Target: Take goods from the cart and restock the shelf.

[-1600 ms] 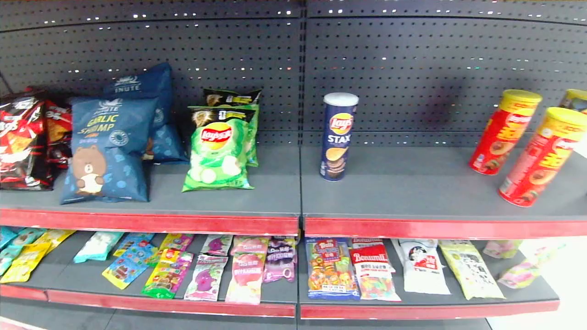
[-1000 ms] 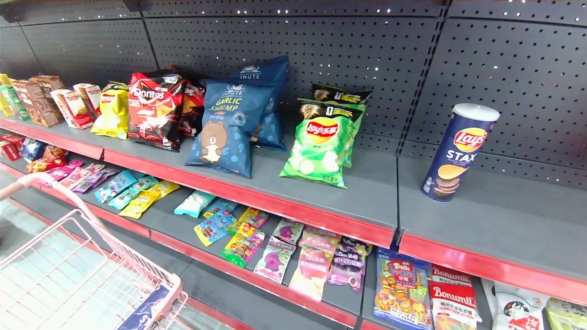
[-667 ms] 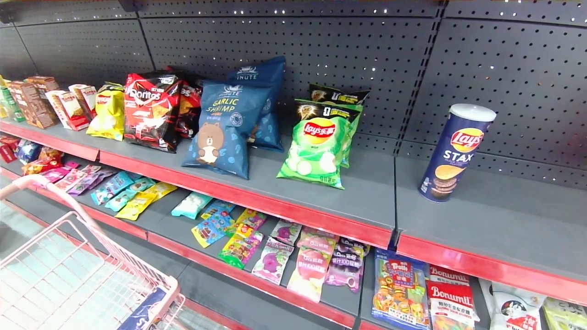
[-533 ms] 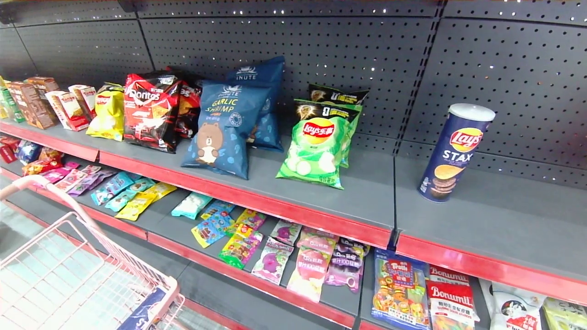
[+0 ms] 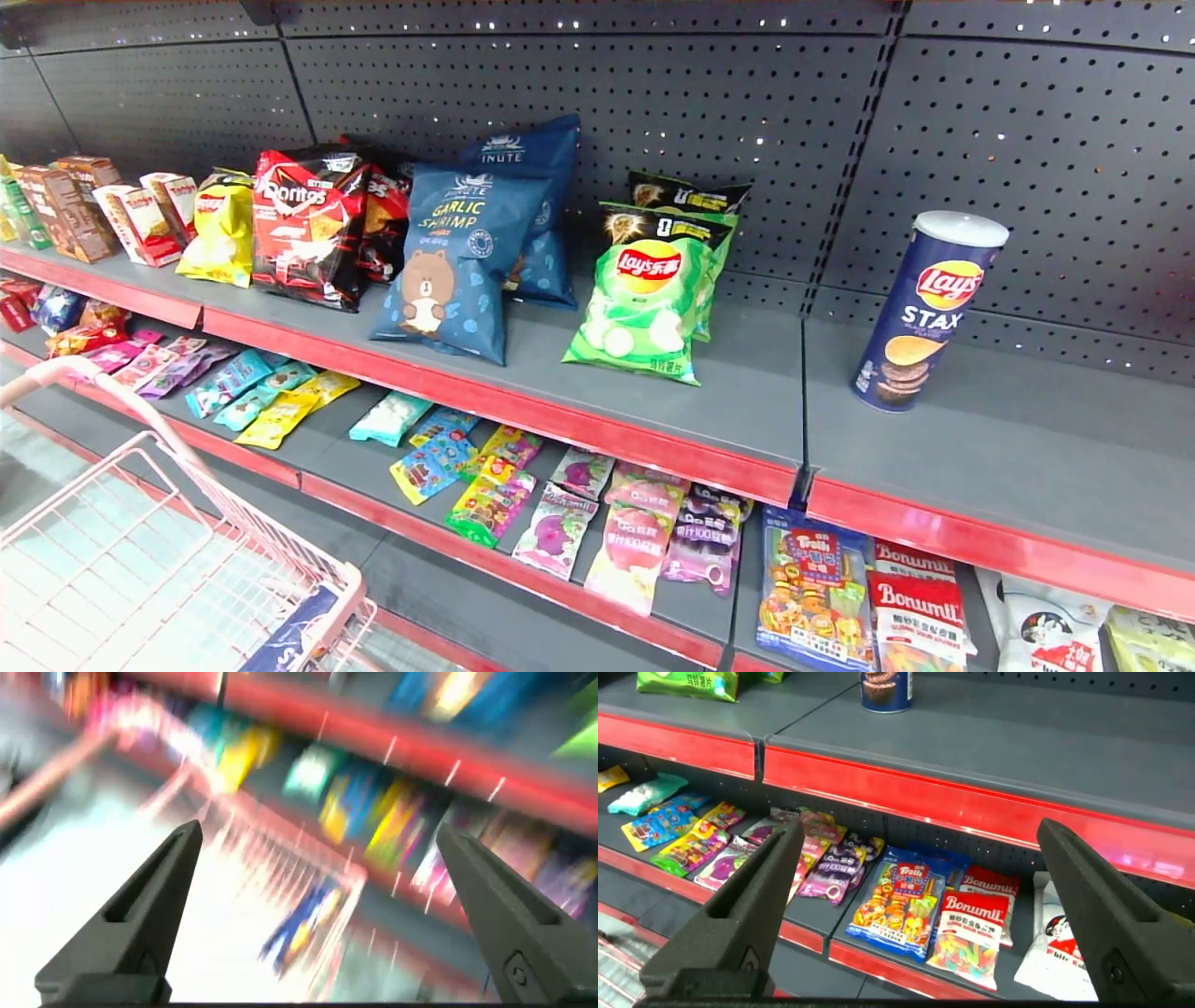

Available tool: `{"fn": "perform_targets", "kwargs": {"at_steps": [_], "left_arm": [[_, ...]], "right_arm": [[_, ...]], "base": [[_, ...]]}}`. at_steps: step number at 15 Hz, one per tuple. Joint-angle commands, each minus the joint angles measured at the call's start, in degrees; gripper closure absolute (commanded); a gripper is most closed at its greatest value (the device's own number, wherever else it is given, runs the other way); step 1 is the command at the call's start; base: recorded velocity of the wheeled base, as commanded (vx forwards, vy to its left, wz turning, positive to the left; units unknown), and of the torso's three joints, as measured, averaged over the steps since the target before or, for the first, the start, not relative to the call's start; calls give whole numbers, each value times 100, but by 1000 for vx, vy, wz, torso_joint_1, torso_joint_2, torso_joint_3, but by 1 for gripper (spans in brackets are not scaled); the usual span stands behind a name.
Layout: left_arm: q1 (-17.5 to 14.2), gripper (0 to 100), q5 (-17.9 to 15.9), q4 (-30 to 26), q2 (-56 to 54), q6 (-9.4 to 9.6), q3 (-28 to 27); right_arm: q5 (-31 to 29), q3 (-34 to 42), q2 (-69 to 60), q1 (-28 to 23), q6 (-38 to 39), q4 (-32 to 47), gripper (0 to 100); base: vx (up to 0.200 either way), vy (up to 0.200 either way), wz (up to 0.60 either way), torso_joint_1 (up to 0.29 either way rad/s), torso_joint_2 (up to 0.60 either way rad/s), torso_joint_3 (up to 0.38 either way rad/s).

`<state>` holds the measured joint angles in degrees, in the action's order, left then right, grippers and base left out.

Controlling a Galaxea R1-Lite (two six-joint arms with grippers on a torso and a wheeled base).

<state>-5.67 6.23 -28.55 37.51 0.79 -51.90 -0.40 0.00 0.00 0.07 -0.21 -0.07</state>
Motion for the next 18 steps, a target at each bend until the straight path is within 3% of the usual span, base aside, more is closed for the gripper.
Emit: {"fn": "perform_targets", "kwargs": {"at_steps": [1,2,4,5,7,9,10,11,12,15,18], "left_arm": [[-839,0,107,-1267,2744,343,-655],[-1209,0,107,-1241,3271,1011,-233],[-1815,0,-52,-810,3939,2557,312],[-1920,0,-271,-300,4361,2971,584],[-1903,0,-561,1352,5231,3041,1252],[-1894,0,-808,2477,5776,3102,1639],[-1885,0,-948,2477,5847,3173,1656],[-1894,0,-1168,2468,5970,3621,1674],[-1912,0,-1194,2460,6101,3946,1691],[-1912,0,-1168,2398,6444,4183,1727],[-1912,0,-1177,2380,6822,4280,1727]], "right_arm": [[5,0,9,1,-6,-1,0],[5,0,9,1,3,-1,0],[-13,0,9,1,-6,-1,0],[-21,0,9,1,-14,-1,0],[-21,0,9,1,-6,-1,0],[-21,0,9,1,3,-1,0],[-21,0,9,1,3,-1,0],[-21,0,9,1,-14,-1,0],[-21,0,9,1,-23,-1,0],[-13,0,9,1,-32,-1,0],[-13,0,9,1,-23,-1,0]], "base": [[0,0,0,0,0,0],[0,0,0,0,0,0],[0,0,0,0,0,0],[0,0,0,0,0,0],[0,0,0,0,0,0],[0,0,0,0,0,0],[0,0,0,0,0,0],[0,0,0,0,0,0],[0,0,0,0,0,0],[0,0,0,0,0,0],[0,0,0,0,0,0]]}}
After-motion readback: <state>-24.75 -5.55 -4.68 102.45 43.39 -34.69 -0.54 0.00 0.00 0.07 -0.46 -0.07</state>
